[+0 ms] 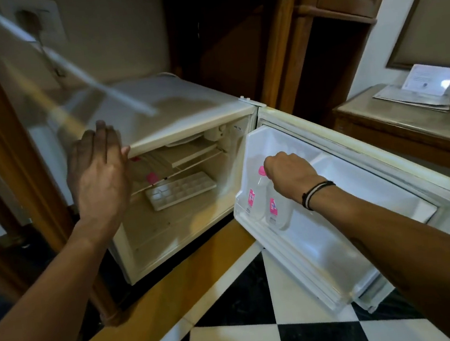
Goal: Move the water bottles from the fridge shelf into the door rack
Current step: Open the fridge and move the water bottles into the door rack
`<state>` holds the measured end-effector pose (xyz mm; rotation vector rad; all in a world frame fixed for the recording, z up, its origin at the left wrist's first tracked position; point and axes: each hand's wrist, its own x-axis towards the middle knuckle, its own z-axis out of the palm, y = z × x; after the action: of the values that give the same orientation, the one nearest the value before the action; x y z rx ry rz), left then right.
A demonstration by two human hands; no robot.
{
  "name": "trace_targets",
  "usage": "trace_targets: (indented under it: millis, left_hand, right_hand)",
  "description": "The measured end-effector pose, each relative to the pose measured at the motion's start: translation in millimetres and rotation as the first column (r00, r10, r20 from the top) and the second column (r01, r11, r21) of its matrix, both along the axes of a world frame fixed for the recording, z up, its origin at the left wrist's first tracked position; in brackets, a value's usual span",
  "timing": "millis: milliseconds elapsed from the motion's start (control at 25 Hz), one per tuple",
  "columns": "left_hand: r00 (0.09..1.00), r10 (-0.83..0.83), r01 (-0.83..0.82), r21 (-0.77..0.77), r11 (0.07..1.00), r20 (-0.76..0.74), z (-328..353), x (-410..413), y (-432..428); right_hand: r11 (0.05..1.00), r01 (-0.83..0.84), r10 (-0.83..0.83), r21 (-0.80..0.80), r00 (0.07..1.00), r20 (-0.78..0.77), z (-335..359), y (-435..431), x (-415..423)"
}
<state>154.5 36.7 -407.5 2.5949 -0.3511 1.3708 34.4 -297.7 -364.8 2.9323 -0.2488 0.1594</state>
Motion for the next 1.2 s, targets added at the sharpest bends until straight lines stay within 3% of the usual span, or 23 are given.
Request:
trace_targets:
  millis: [400, 560, 640, 760, 840, 920, 1200]
  left_hand:
    - [0.998, 0.002, -0.008, 0.075, 0.997, 0.068, 0.0, -4.9, 2.3]
    - [0.997, 0.016, -0.019, 0.046, 0.999, 0.073, -3.0, -2.2, 1.8]
    - [0.998, 0.027, -0.028, 0.018, 0.999, 0.053, -4.6, -1.7, -1.0]
    - [0.998, 0.03, -0.032, 0.042, 0.999, 0.056, -3.8, -0.6, 1.1]
    - [0.996, 0.032, -0.037, 0.063, 0.997, 0.078, -3.7, -1.6, 1.6]
    - [0.992, 0.026, -0.034, 0.06, 0.998, 0.12, -4.8, -1.3, 1.9]
    - [0.984, -0.009, 0.017, -0.044, 0.999, 0.18, -13.5, 14.5, -3.9]
  right_hand:
    - [0.986, 0.072, -0.09, -0.148, 0.99, -0.113, -34.2, -8.6, 34.9]
    - [0.983, 0.097, -0.108, -0.156, 0.992, -0.064, -35.1, -11.2, 43.4]
    - [0.984, 0.045, -0.037, -0.171, 0.998, 0.05, -35.3, 1.0, 48.6]
    - [0.984, -0.15, 0.132, 0.095, 0.976, 0.175, -45.2, 32.2, 59.0]
    - [0.921, -0.277, 0.229, 0.273, 0.954, 0.195, -57.4, 57.4, 68.0]
    - [0.863, -0.365, 0.302, 0.349, 0.927, 0.223, -71.0, 82.4, 83.0]
    - [0.766, -0.262, 0.11, 0.587, 0.953, 0.282, -104.8, 157.7, 163.9]
